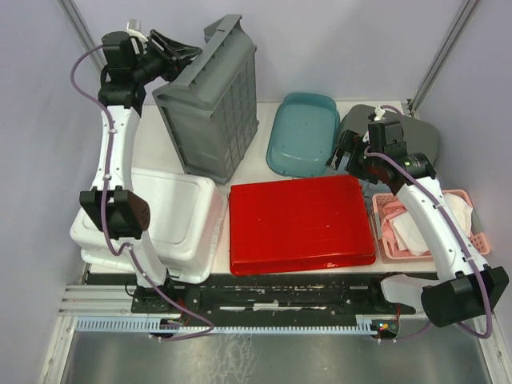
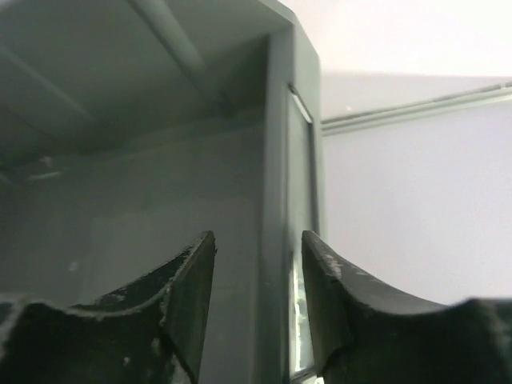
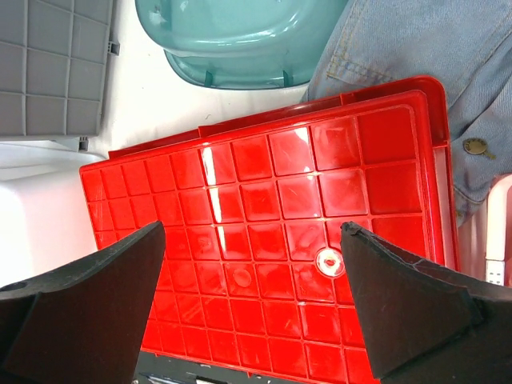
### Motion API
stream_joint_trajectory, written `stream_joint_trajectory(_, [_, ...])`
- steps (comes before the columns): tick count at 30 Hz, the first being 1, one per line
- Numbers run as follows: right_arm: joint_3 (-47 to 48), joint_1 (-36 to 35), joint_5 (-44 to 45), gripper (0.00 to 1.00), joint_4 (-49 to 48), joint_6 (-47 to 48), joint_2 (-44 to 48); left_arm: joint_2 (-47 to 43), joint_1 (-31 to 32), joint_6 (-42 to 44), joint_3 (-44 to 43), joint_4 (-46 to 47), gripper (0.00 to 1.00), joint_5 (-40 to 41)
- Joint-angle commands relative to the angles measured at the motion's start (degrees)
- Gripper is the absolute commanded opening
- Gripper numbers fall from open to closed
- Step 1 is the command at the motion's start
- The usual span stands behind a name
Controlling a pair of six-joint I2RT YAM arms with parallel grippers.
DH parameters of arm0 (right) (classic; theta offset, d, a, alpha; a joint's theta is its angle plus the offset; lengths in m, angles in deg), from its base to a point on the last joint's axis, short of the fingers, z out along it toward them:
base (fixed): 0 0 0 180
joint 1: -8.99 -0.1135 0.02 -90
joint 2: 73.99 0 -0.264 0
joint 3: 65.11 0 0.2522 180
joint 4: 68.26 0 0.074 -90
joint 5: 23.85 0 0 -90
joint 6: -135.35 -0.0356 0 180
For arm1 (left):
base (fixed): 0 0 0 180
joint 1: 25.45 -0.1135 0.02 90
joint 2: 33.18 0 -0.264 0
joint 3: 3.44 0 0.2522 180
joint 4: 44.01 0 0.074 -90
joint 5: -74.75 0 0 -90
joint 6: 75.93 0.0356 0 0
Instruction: Turn the large container upside down
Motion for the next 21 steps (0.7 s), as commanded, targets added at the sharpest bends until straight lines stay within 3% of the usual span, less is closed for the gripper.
stream_joint_trajectory(1, [-0.19,0.25,-0.15,0.99,-2.59,-0.41,1.04,-1.93,-2.09,10.09,-5.56,-8.20,0.66,0.30])
stream_joint_trajectory(4, [0.24,0.21,-0.44,0.99,-2.52,-0.34,0.48,-1.00,-2.19,13.47,-10.54,-12.60,0.85,1.33])
stream_joint_trajectory(8, [0.70,0.28,-0.72,0.99,-2.53,-0.41,0.04,-0.51,-2.19,20.47,-17.47,-19.26,1.00,7.05])
stream_joint_trajectory(15, [0.80,0.24,-1.07,0.99,-2.34,-0.14,-0.48,-5.58,-0.57,33.99,-21.67,-25.19,0.99,22.42])
stream_joint_trajectory(21, [0.79,0.28,-2.86,0.99,-2.86,-0.79,-1.75,-8.81,10.45,49.00,-20.12,-27.10,0.99,42.93])
